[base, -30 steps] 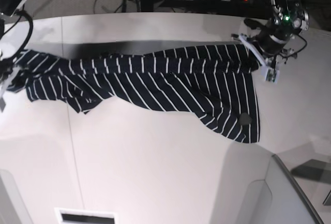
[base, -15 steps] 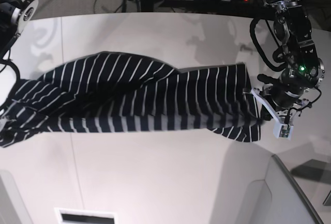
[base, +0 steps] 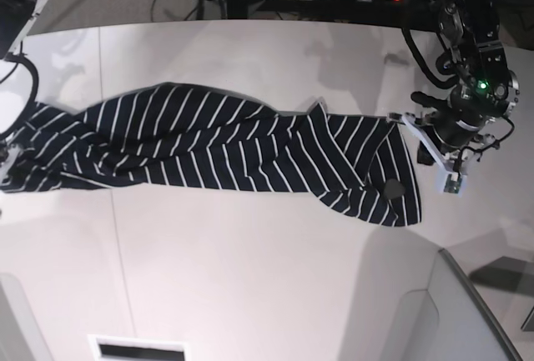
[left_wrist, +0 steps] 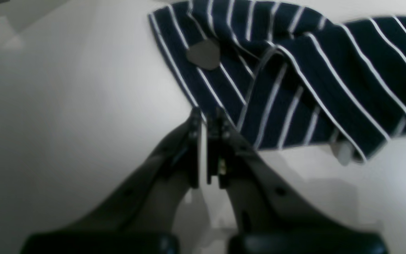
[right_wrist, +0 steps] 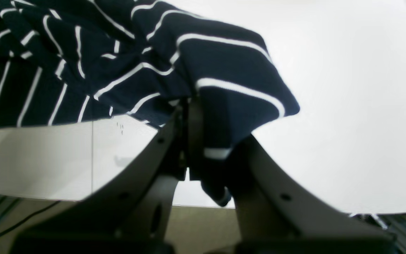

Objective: Layout the t-shirt on the table in an organized manner, then fold the t-shirt properly
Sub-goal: 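Move the left gripper to the shirt's bunched end and grasp it, then pull the bunched shirt end with the left gripper to flatten it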

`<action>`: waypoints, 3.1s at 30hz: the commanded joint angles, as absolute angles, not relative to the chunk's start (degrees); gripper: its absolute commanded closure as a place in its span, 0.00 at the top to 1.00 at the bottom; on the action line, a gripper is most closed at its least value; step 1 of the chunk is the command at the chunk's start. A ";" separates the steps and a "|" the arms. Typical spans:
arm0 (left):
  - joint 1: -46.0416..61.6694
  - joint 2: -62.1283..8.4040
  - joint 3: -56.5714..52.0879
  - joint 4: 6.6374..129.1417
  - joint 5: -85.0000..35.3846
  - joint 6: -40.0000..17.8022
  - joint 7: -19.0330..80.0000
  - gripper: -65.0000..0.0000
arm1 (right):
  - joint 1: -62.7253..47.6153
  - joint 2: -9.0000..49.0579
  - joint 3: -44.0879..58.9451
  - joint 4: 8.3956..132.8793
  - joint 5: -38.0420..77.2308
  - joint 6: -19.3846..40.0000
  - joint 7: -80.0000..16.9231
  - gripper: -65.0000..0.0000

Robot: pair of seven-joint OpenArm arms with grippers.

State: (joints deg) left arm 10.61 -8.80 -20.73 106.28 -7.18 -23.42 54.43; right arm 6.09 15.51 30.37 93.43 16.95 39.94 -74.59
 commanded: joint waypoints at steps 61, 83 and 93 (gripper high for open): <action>8.48 -0.75 -4.62 74.95 -35.47 -23.25 22.46 0.98 | 0.04 12.79 30.20 94.37 17.19 40.00 -70.73 0.00; 6.11 -0.04 -4.70 68.44 -35.47 -23.25 22.46 0.00 | 0.04 12.79 30.20 94.37 17.19 40.00 -70.64 0.00; 6.20 -0.48 -4.70 70.73 -35.12 -23.25 22.46 0.00 | 0.04 12.53 30.11 94.46 17.19 40.00 -70.64 0.00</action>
State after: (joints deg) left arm 6.94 -0.36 -4.67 69.28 -34.28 -22.46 23.81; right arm -0.82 11.66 30.09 93.41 16.73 39.94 -71.33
